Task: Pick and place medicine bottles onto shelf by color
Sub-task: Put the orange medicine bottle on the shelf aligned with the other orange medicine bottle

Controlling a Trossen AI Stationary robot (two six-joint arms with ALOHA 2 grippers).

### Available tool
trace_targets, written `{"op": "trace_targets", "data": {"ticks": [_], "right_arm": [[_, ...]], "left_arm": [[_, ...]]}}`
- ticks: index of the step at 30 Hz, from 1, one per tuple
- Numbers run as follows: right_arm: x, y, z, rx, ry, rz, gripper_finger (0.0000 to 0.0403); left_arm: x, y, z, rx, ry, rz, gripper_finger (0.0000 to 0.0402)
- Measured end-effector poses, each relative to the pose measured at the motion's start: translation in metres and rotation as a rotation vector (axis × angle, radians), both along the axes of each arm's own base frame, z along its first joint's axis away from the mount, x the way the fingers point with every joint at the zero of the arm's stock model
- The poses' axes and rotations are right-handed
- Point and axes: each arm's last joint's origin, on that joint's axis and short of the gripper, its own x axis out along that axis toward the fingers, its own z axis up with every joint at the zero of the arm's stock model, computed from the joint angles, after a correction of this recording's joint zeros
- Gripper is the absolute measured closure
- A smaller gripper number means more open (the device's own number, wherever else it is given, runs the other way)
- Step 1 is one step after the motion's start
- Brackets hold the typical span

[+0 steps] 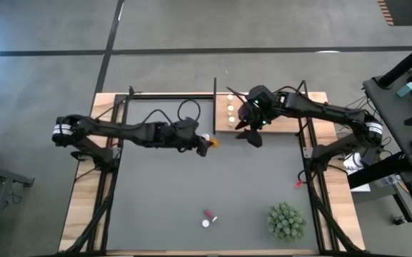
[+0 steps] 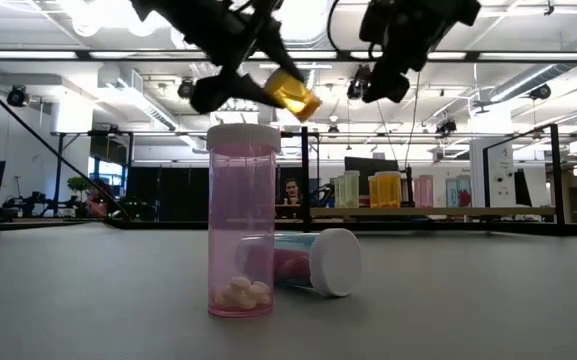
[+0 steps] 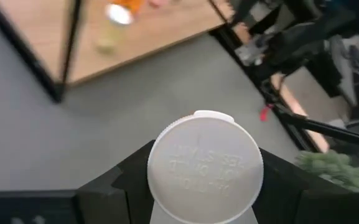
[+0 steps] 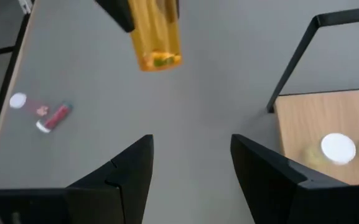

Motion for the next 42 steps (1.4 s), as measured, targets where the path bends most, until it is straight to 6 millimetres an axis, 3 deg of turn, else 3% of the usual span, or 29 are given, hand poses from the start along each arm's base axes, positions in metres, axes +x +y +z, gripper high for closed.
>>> {"op": "trace_targets", "data": {"ticks": [7,12,19,32,42], "right_arm": [[-0.029,0.015,-0.001,-0.023,-0.034,0.022,0.0197],[-0.049,0.023,-0.006,-0.007,-0.056,-0.015,0.0197],[-0.062,0.028,-0.015,0.033,-0.099,-0.071,0.0197],[-0.061,0.028,-0.019,0.057,-0.088,-0.091,0.0197],[-0.060,0.028,-0.020,0.067,-0.081,-0.099,0.0197]], "left_arm": [[0.033,-0.021,-0.011,-0.021,0.016,-0.047,0.0213],[0.057,-0.022,-0.023,-0.019,0.048,-0.047,0.0213],[0.082,-0.023,-0.048,-0.013,0.177,-0.048,0.0213],[0.089,-0.019,-0.075,-0.003,0.517,-0.028,0.0213],[0.083,-0.013,-0.086,0.044,0.633,0.004,0.0213]]}}
